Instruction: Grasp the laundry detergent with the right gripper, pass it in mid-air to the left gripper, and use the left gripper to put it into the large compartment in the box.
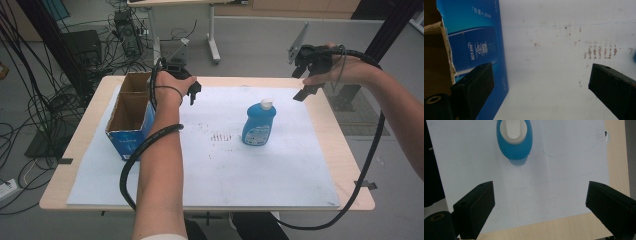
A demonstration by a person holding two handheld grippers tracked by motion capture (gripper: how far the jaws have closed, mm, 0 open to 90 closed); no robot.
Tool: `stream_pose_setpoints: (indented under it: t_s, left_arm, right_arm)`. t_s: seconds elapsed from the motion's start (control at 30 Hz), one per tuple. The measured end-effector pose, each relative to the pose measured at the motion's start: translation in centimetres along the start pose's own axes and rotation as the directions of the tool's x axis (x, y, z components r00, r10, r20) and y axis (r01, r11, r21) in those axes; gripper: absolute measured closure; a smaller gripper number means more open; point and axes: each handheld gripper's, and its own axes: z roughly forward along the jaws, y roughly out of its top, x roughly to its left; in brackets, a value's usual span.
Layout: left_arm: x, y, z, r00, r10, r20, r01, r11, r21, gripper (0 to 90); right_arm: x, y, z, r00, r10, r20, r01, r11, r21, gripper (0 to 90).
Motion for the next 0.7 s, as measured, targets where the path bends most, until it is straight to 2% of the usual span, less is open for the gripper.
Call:
stream_pose_setpoints:
  t_s: [0.63, 0.7]
  left_arm:
    - [-0.18, -0.09, -0.53, 1.0, 0.003, -0.002, -0.003, 0.9999, -0.01, 6.7]
    - [-0.19, -0.12, -0.5, 1.0, 0.006, -0.003, -0.006, 0.9999, -0.009, 6.7]
  right_arm:
    - [0.52, 0.16, 0.42, 0.9998, -0.017, 0.005, 0.017, 1.0, 0.015, 7.6]
    - [0.53, 0.05, 0.7, 0.9999, -0.015, -0.002, 0.015, 1.0, 0.002, 7.8]
